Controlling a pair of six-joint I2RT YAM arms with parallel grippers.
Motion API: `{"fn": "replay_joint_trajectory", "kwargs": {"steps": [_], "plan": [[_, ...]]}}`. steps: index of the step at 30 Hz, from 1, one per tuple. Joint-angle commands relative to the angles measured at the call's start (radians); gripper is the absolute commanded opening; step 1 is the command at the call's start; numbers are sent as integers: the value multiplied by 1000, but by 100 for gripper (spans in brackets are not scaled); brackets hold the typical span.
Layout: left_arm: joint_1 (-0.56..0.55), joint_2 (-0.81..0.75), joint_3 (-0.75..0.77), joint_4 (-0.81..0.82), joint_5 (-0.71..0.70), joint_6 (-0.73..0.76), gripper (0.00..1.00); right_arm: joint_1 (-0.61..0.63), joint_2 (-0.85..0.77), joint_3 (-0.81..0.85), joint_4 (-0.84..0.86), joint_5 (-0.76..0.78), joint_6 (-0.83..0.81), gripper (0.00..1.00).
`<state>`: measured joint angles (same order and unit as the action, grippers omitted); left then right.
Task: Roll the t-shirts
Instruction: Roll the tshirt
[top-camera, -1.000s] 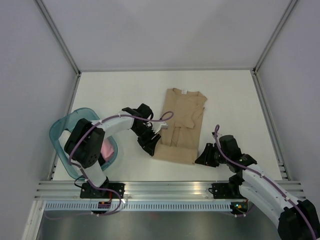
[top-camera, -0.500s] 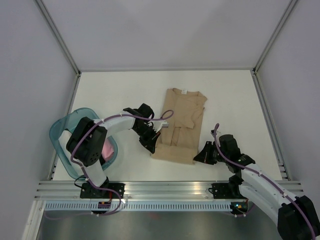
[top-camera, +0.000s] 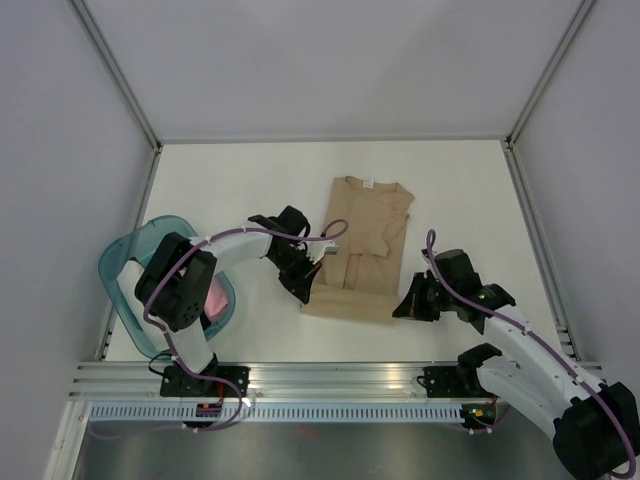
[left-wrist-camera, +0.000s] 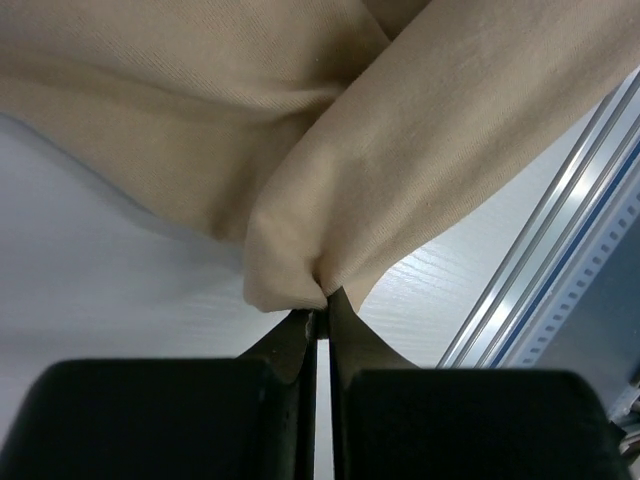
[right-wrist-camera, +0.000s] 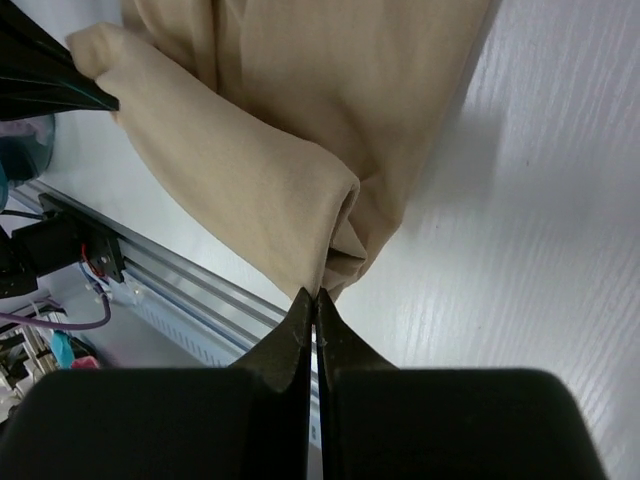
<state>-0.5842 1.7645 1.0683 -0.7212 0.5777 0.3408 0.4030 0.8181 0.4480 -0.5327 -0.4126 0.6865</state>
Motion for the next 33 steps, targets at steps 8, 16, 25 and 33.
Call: {"fn": "replay_joint_trajectory", "kwargs": {"steps": [8,16,25,33], "plan": [[4,-7,12,19,-42,21,2,-7,57,95,-89,81,-90,32],[4,-20,9,19,5,12,2,-6,-34,55,-30,83,-107,39],[4,-69,15,11,22,10,23,46,30,156,138,67,-136,35],[4,-250,47,-46,33,161,48,140,-16,276,228,179,-441,44]]}}
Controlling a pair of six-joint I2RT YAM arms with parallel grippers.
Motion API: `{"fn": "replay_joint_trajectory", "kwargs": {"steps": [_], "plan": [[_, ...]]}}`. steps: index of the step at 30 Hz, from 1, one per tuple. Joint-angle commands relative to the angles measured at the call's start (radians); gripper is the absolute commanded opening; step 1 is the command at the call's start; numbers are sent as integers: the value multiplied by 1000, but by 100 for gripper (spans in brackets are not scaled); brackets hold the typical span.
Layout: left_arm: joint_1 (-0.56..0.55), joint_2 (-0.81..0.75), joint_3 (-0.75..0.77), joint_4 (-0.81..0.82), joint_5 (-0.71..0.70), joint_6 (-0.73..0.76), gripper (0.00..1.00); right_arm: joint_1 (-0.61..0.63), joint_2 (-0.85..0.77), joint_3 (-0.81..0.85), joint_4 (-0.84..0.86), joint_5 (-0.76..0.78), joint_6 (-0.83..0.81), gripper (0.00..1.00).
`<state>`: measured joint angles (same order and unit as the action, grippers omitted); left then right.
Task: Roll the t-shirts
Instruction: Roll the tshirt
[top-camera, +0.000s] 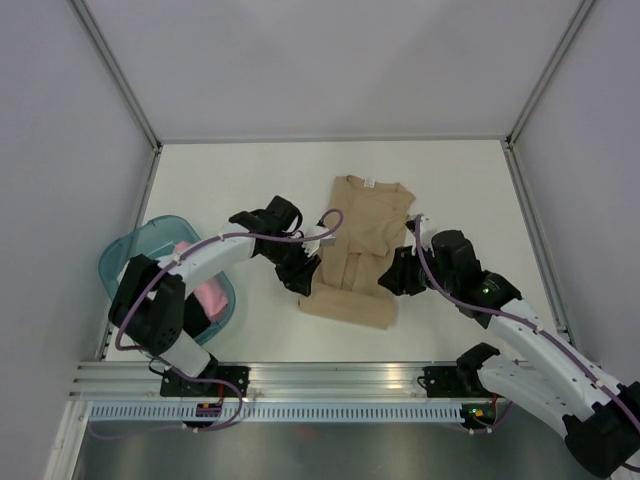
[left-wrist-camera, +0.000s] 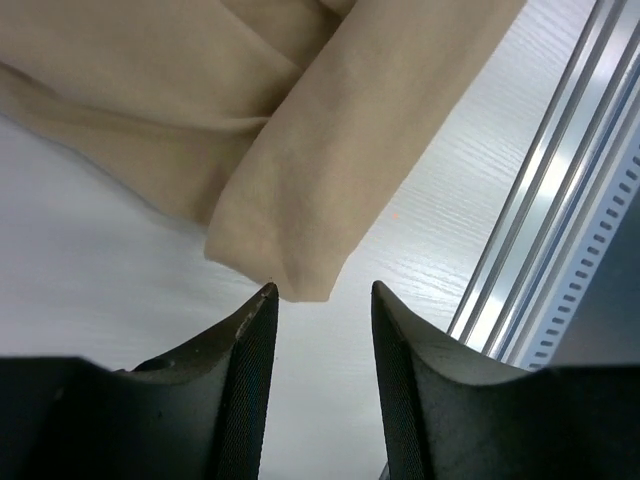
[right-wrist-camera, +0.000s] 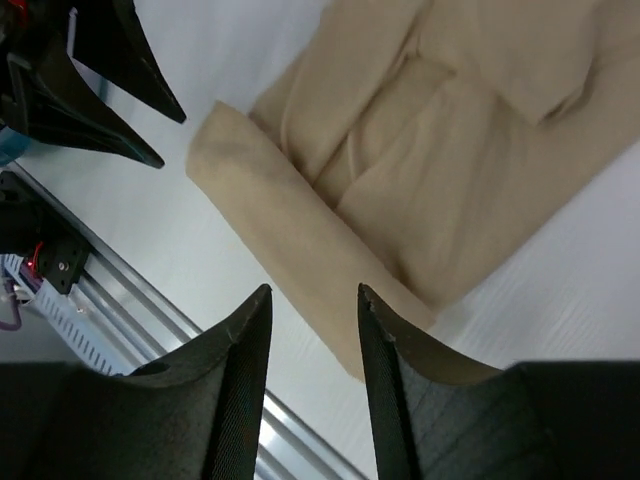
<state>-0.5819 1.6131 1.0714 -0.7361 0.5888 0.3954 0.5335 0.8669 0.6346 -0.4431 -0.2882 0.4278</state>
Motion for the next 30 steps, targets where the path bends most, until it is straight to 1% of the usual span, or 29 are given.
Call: {"fn": "replay_joint_trajectory", "kwargs": {"steps": [1,2,3,4,5,6,7,8,9,10,11,13,17,21,25,26,28,29,30], "plan": [[2,-113,48,-35,10,124,48,10,-78,91,164,57,-220,47],[1,-128,44,-39,-1,187,48,10,-97,86,187,49,-315,58],[-10,-152,32,-37,-26,235,49,10,-103,79,214,44,-363,60],[-19,-203,15,-17,-38,290,50,10,-106,65,221,41,-409,60],[-33,-240,-48,10,-52,391,53,11,-101,60,216,44,-496,60],[-68,-308,-92,109,-90,440,59,11,-95,57,210,49,-524,60],[-90,-347,-143,163,-116,489,62,11,-82,57,201,50,-553,60],[-114,-375,-251,231,-148,576,65,13,-74,57,179,66,-570,60],[-168,-398,-304,288,-212,617,65,13,-66,56,169,72,-596,60],[-191,-432,-353,405,-246,647,66,14,-57,54,158,76,-603,60],[-211,-439,-422,446,-270,683,66,14,-58,50,143,81,-606,60],[-245,-444,-462,525,-302,688,68,17,-72,27,138,80,-615,59],[-277,-388,-508,595,-356,671,70,19,-111,-22,138,67,-638,59],[-289,-346,-533,630,-394,671,70,23,-120,-62,122,-6,-681,59],[-291,-303,-542,635,-405,648,68,31,-83,-95,98,10,-785,60],[-291,-295,-541,635,-414,643,65,34,-71,-95,65,15,-848,59],[-291,-274,-541,635,-419,629,59,43,-54,-93,50,32,-874,58],[-291,-269,-538,635,-423,622,50,51,-54,-98,46,47,-892,58],[-291,-259,-535,633,-423,613,46,75,-48,-107,40,56,-903,58]]}}
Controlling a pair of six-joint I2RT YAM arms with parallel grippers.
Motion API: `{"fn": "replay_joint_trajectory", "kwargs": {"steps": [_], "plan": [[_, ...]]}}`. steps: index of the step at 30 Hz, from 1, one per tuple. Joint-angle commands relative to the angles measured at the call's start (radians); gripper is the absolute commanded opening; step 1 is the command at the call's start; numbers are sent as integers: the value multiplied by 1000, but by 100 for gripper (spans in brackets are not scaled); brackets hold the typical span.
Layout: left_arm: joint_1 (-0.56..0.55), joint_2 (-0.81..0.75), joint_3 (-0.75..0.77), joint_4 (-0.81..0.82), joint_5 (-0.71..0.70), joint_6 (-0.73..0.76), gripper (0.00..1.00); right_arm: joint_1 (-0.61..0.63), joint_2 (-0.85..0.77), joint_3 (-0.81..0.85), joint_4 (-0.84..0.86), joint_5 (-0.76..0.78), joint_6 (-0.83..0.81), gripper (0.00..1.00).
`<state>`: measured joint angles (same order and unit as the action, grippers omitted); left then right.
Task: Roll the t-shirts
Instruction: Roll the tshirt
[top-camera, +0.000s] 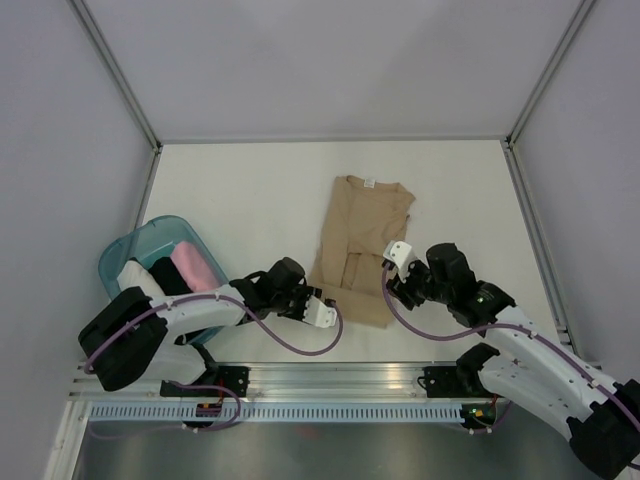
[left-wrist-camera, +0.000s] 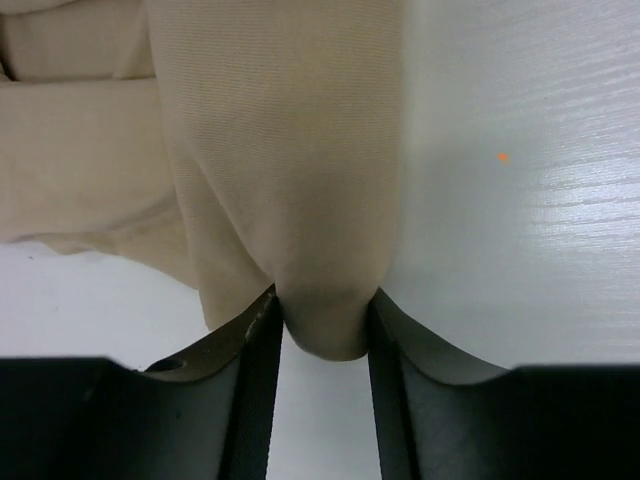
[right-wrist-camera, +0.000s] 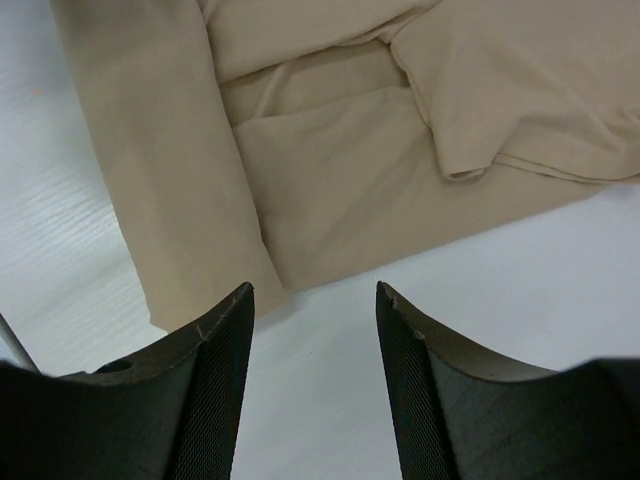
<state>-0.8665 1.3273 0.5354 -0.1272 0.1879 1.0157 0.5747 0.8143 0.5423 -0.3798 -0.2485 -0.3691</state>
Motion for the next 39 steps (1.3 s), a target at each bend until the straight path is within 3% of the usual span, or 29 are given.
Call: {"fn": "replay_joint_trajectory", "kwargs": {"steps": [1,2,5,8,14,23,25,29,32,36,39], "plan": [[-6,33,15,21,-25,-29,42,56,12,-19,-36,29,-117,57],[-6,39,24,18,-30,-38,31,118,25,-24,-45,35,-120,57],[-3,64,72,-34,-21,-77,12,236,57,-28,-10,37,-99,57],[14,69,147,-167,62,-124,3,376,46,-68,51,180,-62,56],[79,96,258,-331,260,-196,2,424,101,-82,74,173,-125,60],[135,173,354,-436,340,-184,2,425,258,-130,188,302,-123,63],[152,184,367,-451,361,-171,2,427,263,-125,180,304,-128,57],[187,205,394,-518,407,-138,2,421,249,-87,122,261,-136,17],[198,217,405,-590,446,-114,2,412,276,-36,24,120,-169,2],[215,239,452,-757,522,-36,2,366,283,24,-164,-105,-295,0],[242,265,485,-844,562,50,2,262,261,68,-249,-257,-347,0]]}}
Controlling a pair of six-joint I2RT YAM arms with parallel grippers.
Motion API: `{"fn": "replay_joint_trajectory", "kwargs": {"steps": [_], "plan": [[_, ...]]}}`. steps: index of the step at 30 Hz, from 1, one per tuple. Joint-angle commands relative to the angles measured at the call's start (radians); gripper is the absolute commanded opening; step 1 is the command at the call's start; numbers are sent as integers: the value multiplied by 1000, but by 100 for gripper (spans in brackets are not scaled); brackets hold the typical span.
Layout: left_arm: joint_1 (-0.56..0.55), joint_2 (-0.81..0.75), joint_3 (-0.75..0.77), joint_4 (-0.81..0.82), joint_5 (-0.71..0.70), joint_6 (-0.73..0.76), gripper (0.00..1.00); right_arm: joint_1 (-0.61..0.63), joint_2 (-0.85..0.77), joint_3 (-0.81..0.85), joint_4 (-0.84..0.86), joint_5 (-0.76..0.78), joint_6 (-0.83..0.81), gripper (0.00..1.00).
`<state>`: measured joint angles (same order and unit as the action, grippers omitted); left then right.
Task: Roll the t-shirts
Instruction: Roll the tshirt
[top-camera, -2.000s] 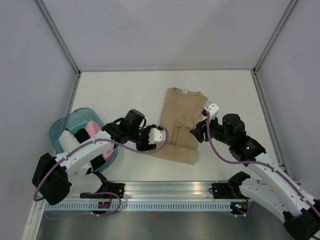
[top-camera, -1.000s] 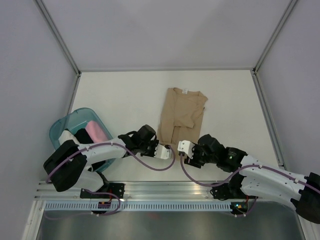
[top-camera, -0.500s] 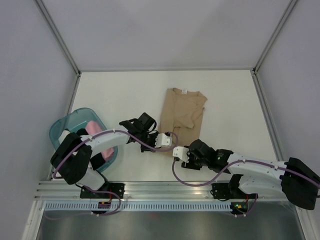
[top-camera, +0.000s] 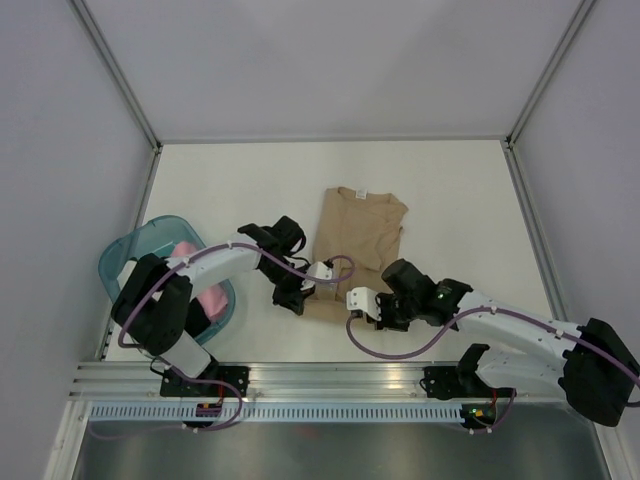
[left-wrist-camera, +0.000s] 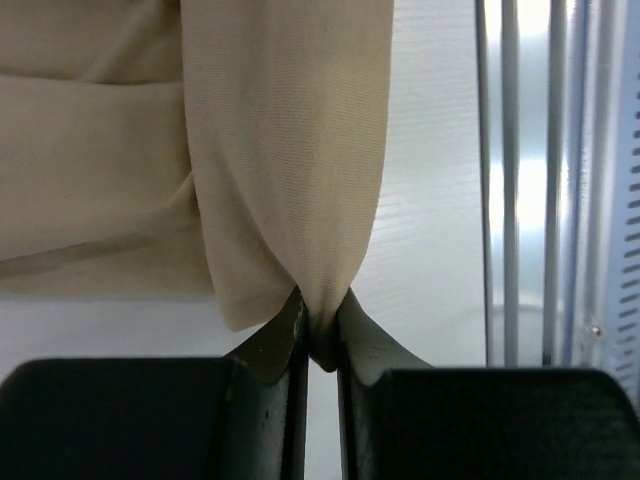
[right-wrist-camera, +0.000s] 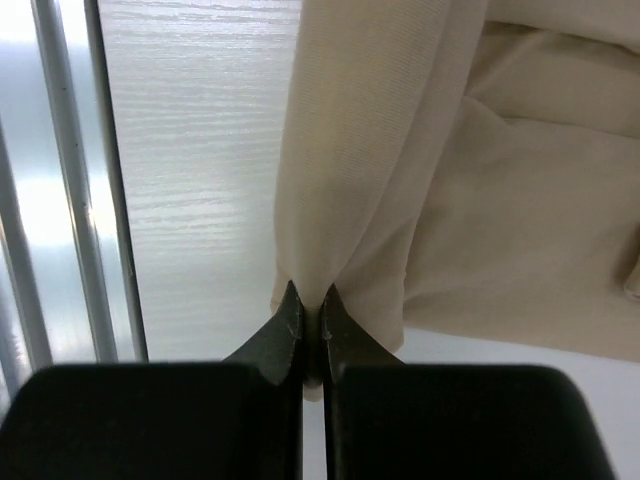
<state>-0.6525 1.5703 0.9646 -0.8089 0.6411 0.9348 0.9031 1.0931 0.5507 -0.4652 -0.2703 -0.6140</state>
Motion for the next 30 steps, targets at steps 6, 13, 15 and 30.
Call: {"fn": "replay_joint_trajectory", "kwargs": {"steps": [6,13,15,30], "plan": [[50,125,135,-243,146,176,7,-135,47,92,-148,-265,-90,0],[99,237,233,-154,101,105,8,-220,155,136,-122,-265,-46,0],[102,279,262,-154,92,101,8,-230,183,155,-130,-271,-47,0],[146,300,313,-165,152,-31,55,-306,317,201,-135,-245,-21,2]]}}
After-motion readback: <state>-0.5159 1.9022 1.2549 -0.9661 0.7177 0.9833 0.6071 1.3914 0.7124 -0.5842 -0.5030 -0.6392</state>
